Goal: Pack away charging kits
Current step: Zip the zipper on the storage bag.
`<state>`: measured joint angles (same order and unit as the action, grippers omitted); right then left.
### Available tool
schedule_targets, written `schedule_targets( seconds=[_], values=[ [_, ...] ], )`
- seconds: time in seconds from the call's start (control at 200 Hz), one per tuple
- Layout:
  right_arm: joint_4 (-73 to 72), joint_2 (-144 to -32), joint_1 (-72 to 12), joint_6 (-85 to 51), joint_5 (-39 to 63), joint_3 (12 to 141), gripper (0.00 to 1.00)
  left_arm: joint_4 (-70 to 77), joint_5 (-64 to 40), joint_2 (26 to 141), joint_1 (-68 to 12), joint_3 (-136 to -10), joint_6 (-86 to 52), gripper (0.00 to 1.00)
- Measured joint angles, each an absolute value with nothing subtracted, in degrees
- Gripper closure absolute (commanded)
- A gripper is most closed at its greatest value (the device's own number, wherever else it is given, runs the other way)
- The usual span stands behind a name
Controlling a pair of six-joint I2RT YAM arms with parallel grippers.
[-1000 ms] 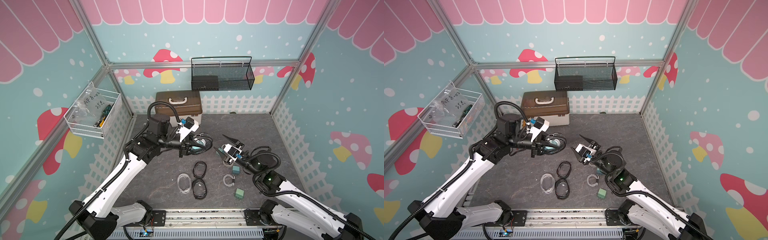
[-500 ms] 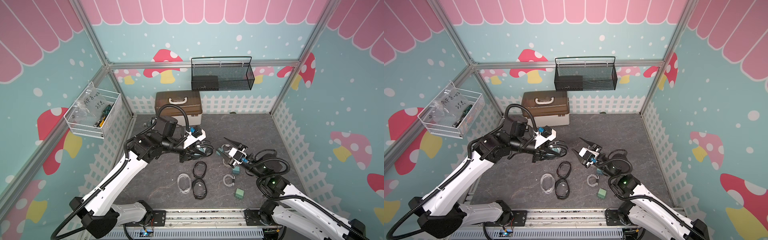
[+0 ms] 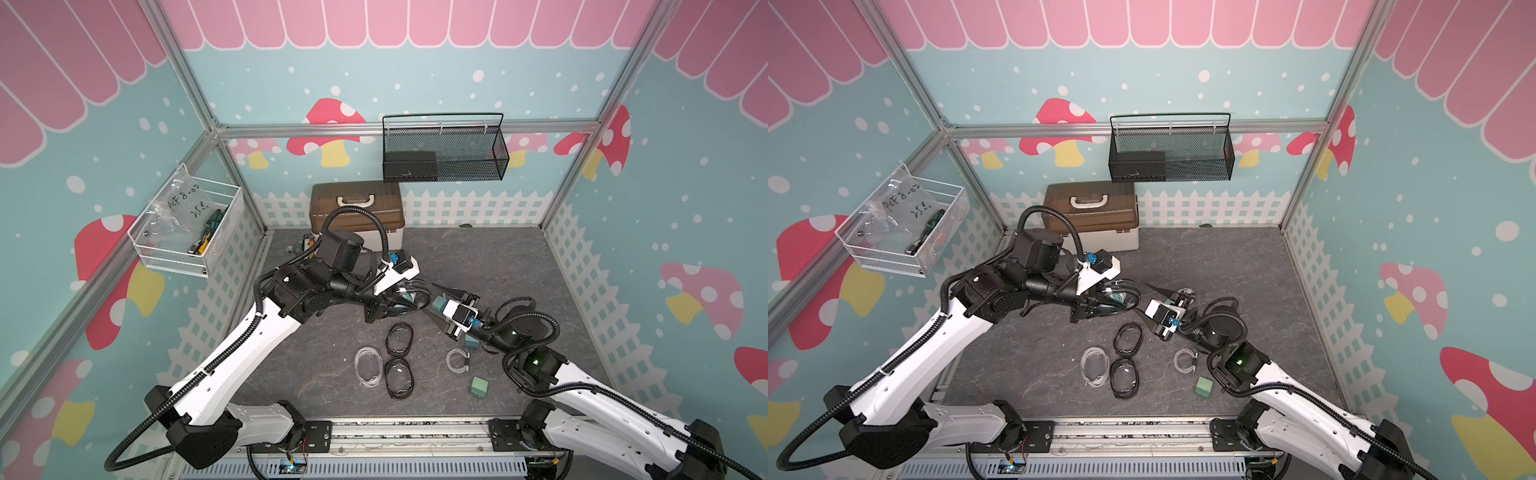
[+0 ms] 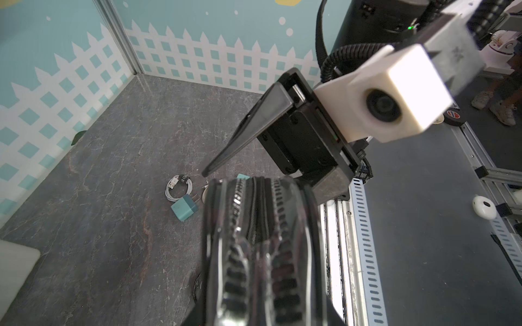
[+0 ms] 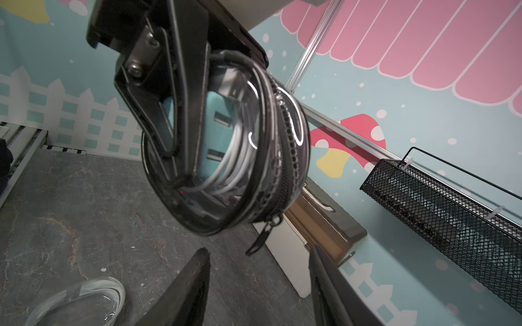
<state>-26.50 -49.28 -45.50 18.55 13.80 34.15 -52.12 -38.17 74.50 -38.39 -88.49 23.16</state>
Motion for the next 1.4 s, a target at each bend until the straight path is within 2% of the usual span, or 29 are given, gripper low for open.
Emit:
schedule_targets(
  seconds=[0.225,0.345,0.67,0.91,1.401],
  values=[
    [-27.24,-49.19,-45.87,18.63,11.09,34.26,0.58,-52.07,-36.91,75.75,-38.39,-88.53,22.72,1.00],
    [-27.22,-49.89,-46.15,18.61,9.96,34.52,0.68,-52.07,-36.60,76.09,-38.39,-88.55,22.72,1.00],
    [-27.05,-51.64,-47.31,19.62,7.49,35.48,0.82,-52.10,-35.70,76.79,-38.39,-89.14,21.98,1.00],
    [-27.40,-51.70,-47.75,19.97,5.02,35.66,1.00,-52.10,-34.96,77.08,-38.39,-89.19,20.29,1.00],
    [-26.94,-50.63,-48.16,22.55,0.78,35.83,1.00,-50.04,-34.70,76.51,-38.68,-88.01,18.96,1.00]
  ],
)
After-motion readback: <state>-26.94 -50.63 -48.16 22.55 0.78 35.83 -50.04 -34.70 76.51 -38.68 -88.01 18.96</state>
